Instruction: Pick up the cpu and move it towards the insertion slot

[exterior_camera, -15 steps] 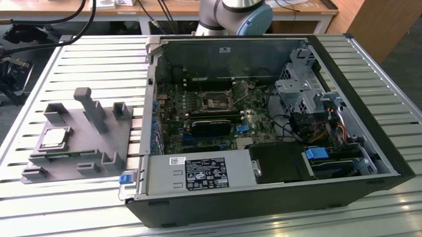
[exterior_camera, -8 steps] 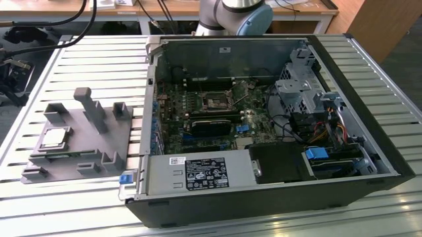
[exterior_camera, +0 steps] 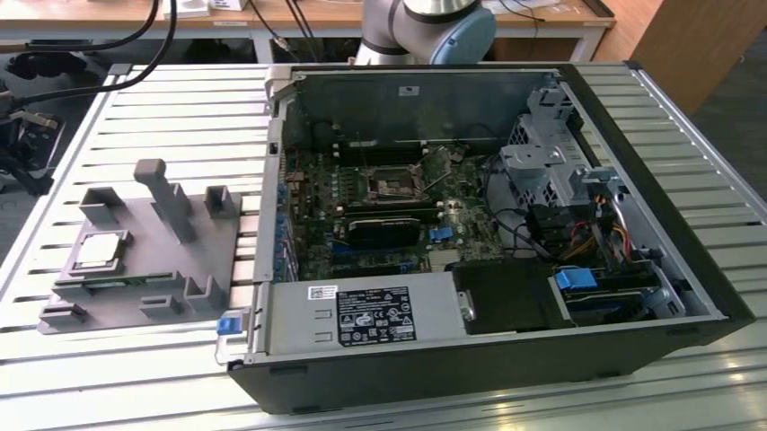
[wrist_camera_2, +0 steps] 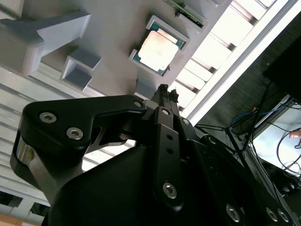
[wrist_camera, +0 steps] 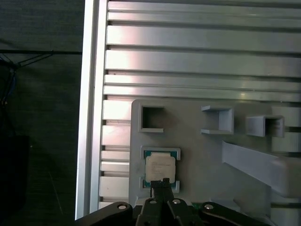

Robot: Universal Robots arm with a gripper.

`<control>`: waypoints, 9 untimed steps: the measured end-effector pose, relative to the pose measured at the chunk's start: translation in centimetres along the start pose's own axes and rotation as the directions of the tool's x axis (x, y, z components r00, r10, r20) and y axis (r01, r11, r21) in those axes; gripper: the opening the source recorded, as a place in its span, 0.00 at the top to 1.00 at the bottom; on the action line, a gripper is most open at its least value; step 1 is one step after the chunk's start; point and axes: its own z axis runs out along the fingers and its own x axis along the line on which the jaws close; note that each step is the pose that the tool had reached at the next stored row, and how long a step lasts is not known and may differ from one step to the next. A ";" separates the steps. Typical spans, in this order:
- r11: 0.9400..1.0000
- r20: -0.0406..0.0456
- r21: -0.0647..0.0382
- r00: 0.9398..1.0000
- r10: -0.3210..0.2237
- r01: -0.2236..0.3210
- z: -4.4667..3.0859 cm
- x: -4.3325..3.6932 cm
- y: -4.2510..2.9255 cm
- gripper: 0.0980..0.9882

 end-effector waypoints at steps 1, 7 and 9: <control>1.000 0.000 0.000 1.000 0.000 0.000 0.05 0.00 0.00 0.99; 1.000 0.000 0.000 1.000 0.000 0.000 0.34 0.00 -0.01 0.99; 1.000 0.000 0.000 1.000 0.000 0.000 0.42 0.01 -0.02 0.99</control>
